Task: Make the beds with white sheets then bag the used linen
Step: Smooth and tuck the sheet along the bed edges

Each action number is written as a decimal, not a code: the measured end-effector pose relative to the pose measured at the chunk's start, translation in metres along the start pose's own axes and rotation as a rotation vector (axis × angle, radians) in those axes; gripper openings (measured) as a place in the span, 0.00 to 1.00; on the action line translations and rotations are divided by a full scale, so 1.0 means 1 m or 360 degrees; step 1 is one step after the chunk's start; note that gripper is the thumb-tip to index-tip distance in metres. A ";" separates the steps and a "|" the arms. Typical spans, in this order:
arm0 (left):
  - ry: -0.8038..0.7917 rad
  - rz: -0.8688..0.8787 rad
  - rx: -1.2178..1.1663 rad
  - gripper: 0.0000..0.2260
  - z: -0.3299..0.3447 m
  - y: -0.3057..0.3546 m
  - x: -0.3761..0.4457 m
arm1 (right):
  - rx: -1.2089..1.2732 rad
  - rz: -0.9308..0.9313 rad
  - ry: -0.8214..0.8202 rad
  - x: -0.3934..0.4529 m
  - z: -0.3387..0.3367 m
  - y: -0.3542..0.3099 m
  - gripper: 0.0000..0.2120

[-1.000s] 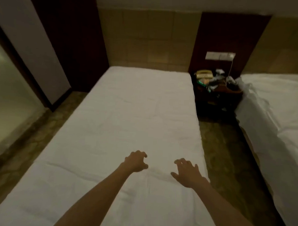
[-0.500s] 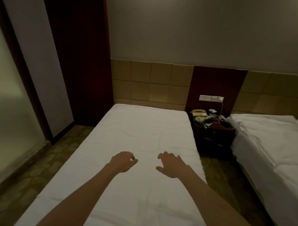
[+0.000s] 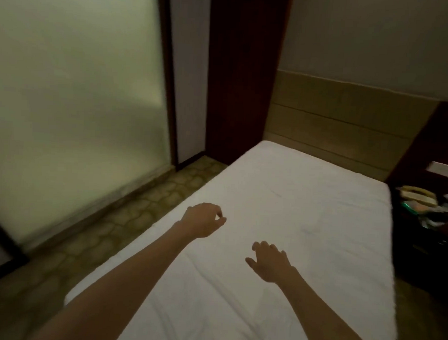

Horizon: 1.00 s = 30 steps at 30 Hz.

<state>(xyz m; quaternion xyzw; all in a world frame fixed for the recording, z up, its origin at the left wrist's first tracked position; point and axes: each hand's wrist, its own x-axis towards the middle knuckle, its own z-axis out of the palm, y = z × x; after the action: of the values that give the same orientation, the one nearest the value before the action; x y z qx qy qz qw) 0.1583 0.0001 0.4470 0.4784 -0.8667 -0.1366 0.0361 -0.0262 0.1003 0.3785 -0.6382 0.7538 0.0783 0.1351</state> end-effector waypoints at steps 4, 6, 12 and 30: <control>0.0129 -0.0134 -0.0002 0.17 -0.033 -0.043 -0.029 | -0.0048 -0.0111 -0.0160 0.008 0.025 -0.045 0.24; 0.0212 -0.0210 -0.0014 0.19 -0.045 -0.060 -0.040 | -0.0038 -0.0154 -0.0187 0.010 0.031 -0.069 0.24; 0.0348 -0.0371 -0.0013 0.15 -0.049 -0.127 -0.080 | -0.0021 -0.0346 -0.0109 0.035 -0.009 -0.163 0.25; -0.0249 -0.0426 0.0061 0.12 -0.008 -0.405 -0.123 | 0.0114 -0.0513 0.0401 0.118 -0.127 -0.480 0.27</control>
<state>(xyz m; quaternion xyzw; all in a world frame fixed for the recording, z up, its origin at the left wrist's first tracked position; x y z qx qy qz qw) 0.5586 -0.1030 0.3532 0.5781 -0.7978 -0.1606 -0.0593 0.4149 -0.1303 0.4895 -0.7501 0.6553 -0.0518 0.0731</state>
